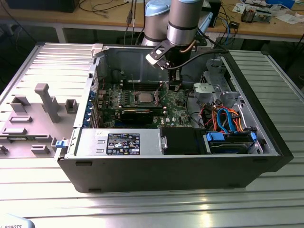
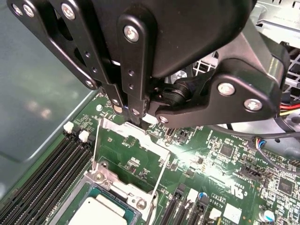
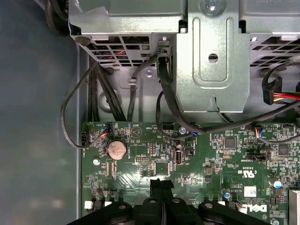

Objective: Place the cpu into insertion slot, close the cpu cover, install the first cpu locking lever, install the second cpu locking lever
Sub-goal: 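Close the cpu cover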

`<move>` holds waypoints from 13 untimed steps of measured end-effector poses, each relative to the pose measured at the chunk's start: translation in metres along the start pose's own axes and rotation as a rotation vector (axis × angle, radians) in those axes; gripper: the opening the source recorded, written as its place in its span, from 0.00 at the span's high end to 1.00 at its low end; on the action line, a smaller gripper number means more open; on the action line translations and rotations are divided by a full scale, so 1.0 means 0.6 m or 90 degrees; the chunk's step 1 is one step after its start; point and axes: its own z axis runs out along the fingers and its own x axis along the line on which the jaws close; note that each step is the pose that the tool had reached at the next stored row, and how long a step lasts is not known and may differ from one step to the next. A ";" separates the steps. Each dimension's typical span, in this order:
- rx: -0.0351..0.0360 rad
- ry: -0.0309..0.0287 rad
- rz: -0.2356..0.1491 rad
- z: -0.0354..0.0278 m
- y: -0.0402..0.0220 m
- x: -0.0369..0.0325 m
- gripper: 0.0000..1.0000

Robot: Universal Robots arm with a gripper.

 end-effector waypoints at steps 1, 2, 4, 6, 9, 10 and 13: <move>0.0000 0.0000 0.000 0.000 -0.002 0.000 0.89; 0.0000 -0.0001 0.000 0.000 -0.003 0.000 0.89; 0.0000 -0.0001 0.000 0.000 -0.008 0.000 0.89; 0.0000 0.0000 0.000 0.000 -0.011 0.000 0.89; 0.0000 0.0000 0.000 0.000 -0.012 0.000 0.89; 0.0000 -0.0001 0.000 0.000 -0.013 0.000 0.89; 0.0000 0.0000 0.000 0.000 -0.013 0.000 0.89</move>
